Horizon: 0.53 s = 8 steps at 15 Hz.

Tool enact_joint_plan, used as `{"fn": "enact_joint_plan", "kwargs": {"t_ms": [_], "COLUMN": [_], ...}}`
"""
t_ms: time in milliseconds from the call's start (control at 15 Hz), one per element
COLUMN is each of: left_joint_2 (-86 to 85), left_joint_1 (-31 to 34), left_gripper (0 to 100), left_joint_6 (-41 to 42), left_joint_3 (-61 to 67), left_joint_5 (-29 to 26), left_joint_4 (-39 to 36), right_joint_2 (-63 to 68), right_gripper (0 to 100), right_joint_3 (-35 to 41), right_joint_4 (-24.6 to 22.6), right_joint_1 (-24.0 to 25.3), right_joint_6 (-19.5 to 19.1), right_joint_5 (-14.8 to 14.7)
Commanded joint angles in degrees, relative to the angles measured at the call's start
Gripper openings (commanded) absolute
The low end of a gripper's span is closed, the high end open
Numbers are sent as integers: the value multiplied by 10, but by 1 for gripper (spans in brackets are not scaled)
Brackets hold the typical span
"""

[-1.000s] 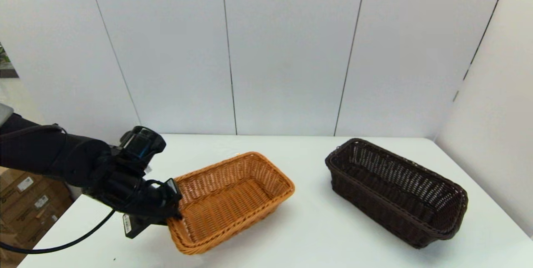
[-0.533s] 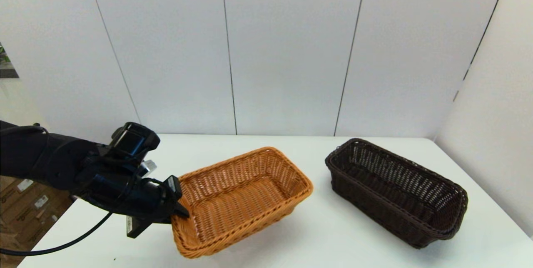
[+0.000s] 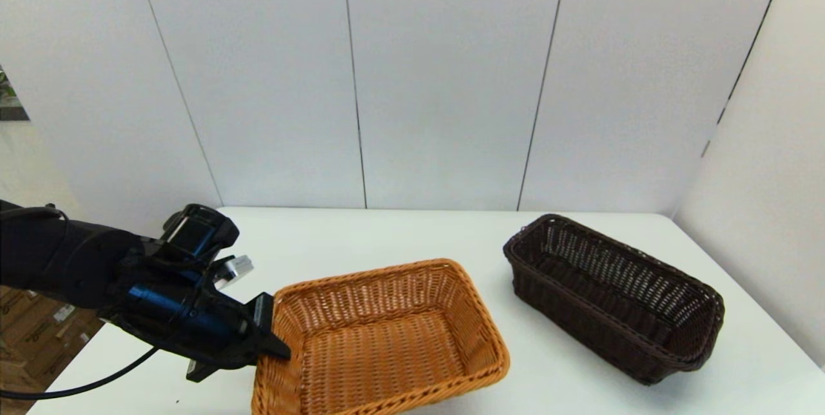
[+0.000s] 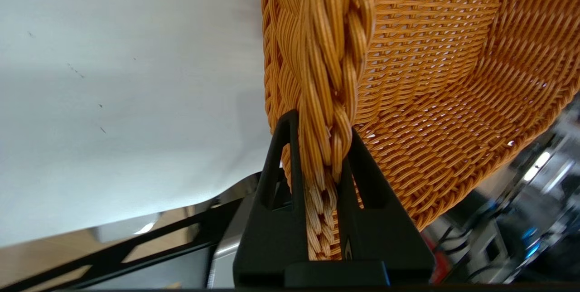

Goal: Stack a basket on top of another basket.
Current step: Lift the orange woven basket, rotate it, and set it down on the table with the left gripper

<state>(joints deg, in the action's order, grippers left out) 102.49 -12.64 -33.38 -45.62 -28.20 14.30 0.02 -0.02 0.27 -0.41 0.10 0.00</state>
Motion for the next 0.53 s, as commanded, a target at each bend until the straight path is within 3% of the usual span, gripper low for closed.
{"fn": "enact_joint_plan", "kwargs": {"t_ms": [67, 400, 533], "left_joint_2": [3, 39, 56], "left_joint_1": [27, 74, 81], "left_gripper": [0, 0, 0], "left_joint_6": [75, 201, 210], "left_joint_3": [-1, -63, -98], "left_joint_5": [-25, -56, -60], "left_joint_4": [27, 118, 158], "right_joint_2": [0, 0, 0], "right_gripper": [100, 100, 100], "right_joint_3": [0, -1, -1], "right_joint_4": [0, 0, 0], "right_joint_1": [0, 0, 0], "right_joint_6": [0, 0, 0], "right_joint_5": [0, 0, 0]}}
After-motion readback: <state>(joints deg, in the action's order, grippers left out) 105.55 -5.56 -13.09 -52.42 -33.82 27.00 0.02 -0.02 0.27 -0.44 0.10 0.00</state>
